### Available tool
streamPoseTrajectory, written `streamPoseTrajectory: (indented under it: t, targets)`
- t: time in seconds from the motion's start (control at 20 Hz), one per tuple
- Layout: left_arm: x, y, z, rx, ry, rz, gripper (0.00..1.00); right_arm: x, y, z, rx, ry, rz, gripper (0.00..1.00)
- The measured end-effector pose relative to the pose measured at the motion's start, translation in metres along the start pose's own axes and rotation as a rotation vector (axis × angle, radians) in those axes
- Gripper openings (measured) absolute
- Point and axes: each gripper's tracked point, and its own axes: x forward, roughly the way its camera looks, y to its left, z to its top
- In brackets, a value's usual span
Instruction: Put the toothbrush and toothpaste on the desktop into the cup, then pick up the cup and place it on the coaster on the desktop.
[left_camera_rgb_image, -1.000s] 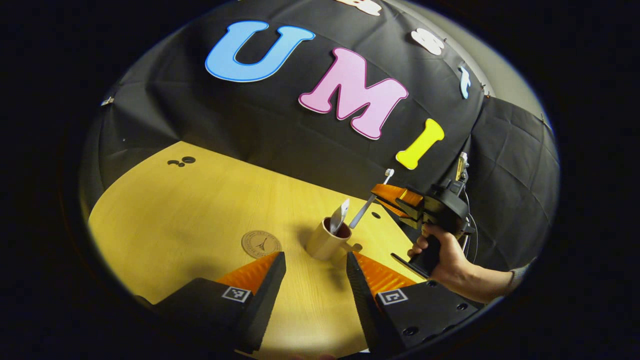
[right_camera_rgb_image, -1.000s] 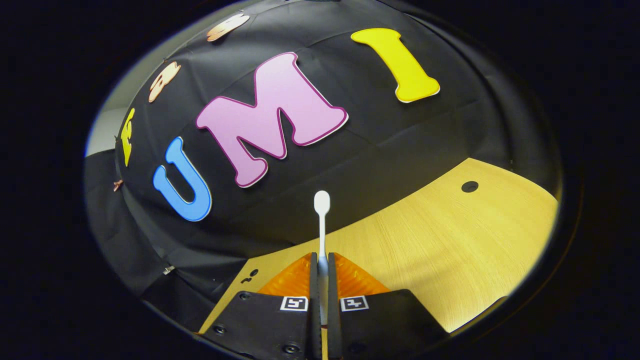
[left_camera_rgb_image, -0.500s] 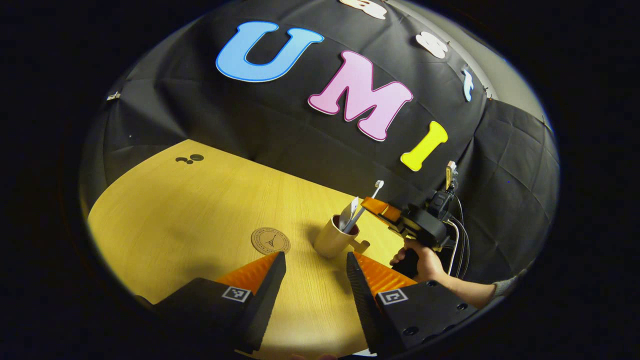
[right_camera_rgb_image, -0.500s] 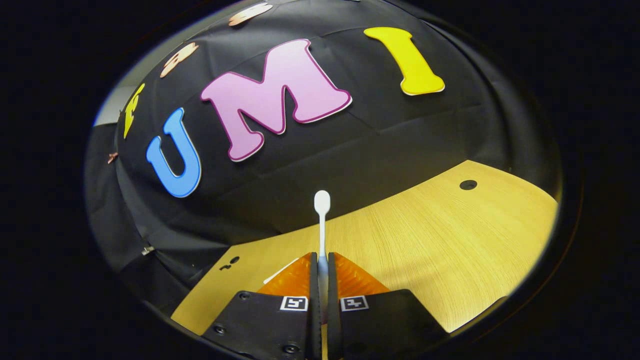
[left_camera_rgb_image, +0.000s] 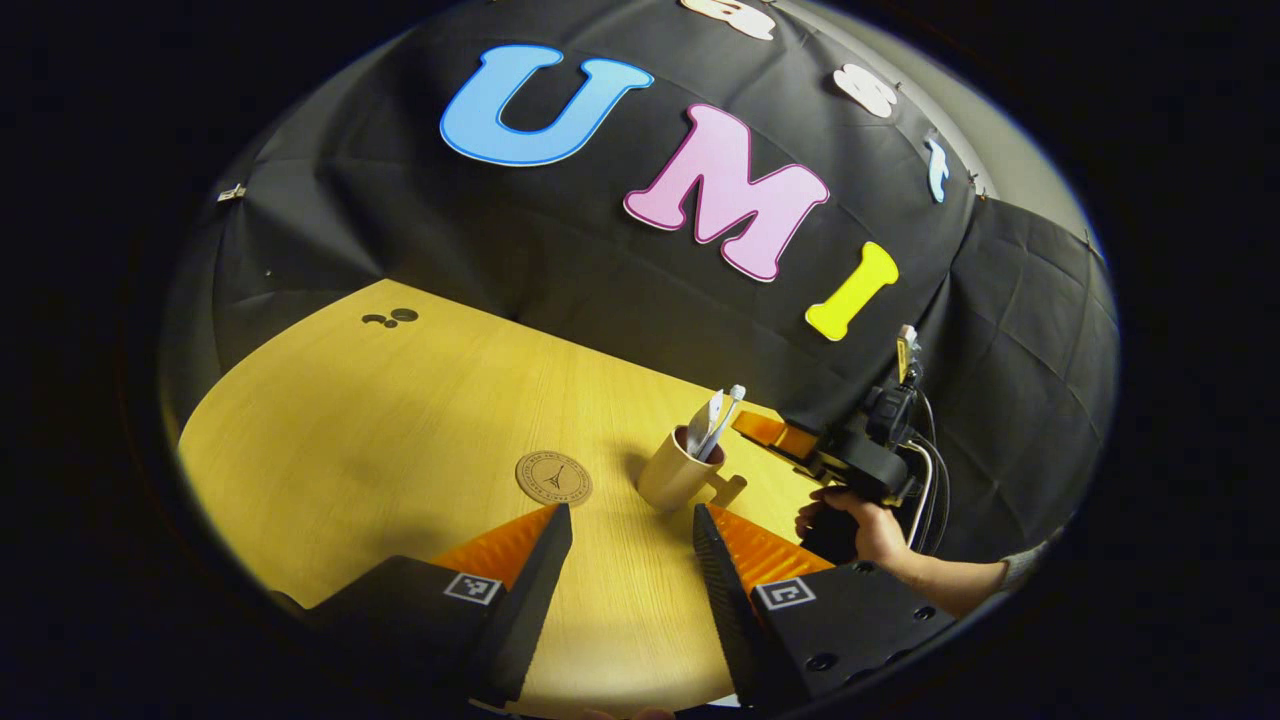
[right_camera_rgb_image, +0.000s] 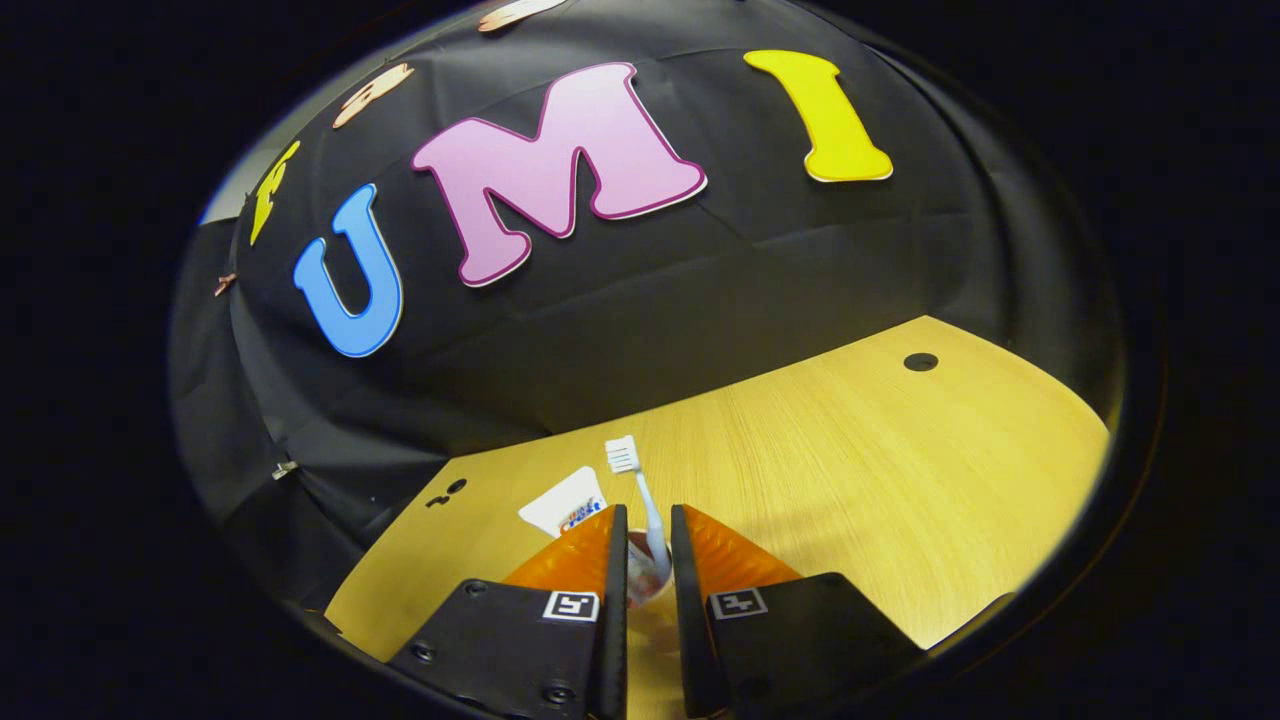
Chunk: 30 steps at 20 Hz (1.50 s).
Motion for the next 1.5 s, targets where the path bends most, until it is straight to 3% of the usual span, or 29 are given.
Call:
streamPoseTrajectory:
  t: [0.05,0.1,0.2,0.25,0.3,0.35,0.5,0.55,0.6,0.65,0.85,1.45,1.5]
  targets:
    - [0.000,0.000,-0.001,-0.002,0.004,0.004,0.77,-0.006,-0.004,0.001,-0.009,0.018,-0.004,0.14]
    - [0.000,-0.001,-0.002,-0.005,0.009,0.004,0.77,-0.012,-0.006,0.001,-0.014,0.038,-0.004,0.14]
    - [0.001,-0.003,-0.007,-0.017,0.021,0.002,0.77,-0.025,-0.013,0.003,-0.041,0.073,-0.017,0.39]
    - [0.001,-0.004,-0.010,-0.022,0.028,0.003,0.77,-0.030,-0.017,0.002,-0.062,0.103,-0.028,0.30]
    - [0.001,-0.004,-0.014,-0.026,0.034,0.004,0.77,-0.032,-0.019,0.000,-0.075,0.138,-0.030,0.41]
    - [0.001,-0.005,-0.015,-0.026,0.039,0.003,0.77,-0.035,-0.019,-0.005,-0.083,0.184,-0.026,0.41]
    - [-0.004,-0.006,-0.022,-0.016,0.060,0.012,0.77,-0.042,-0.029,-0.015,-0.127,0.289,-0.040,0.59]
    - [-0.006,-0.005,-0.024,-0.010,0.067,0.017,0.77,-0.044,-0.031,-0.019,-0.142,0.323,-0.048,0.49]
    - [-0.007,-0.007,-0.025,-0.008,0.075,0.020,0.77,-0.046,-0.031,-0.025,-0.151,0.364,-0.046,0.49]
    - [-0.008,-0.007,-0.026,-0.005,0.082,0.021,0.77,-0.049,-0.031,-0.035,-0.163,0.428,-0.044,0.59]
    - [-0.017,-0.006,-0.031,0.007,0.103,0.048,0.77,-0.057,-0.037,-0.071,-0.236,0.638,-0.053,0.60]
    - [-0.020,-0.003,-0.031,-0.049,0.089,0.120,0.77,-0.015,-0.023,-0.111,-0.507,0.860,0.007,0.59]
    - [-0.020,-0.002,-0.031,-0.055,0.088,0.127,0.77,-0.012,-0.023,-0.115,-0.517,0.876,0.010,0.51]
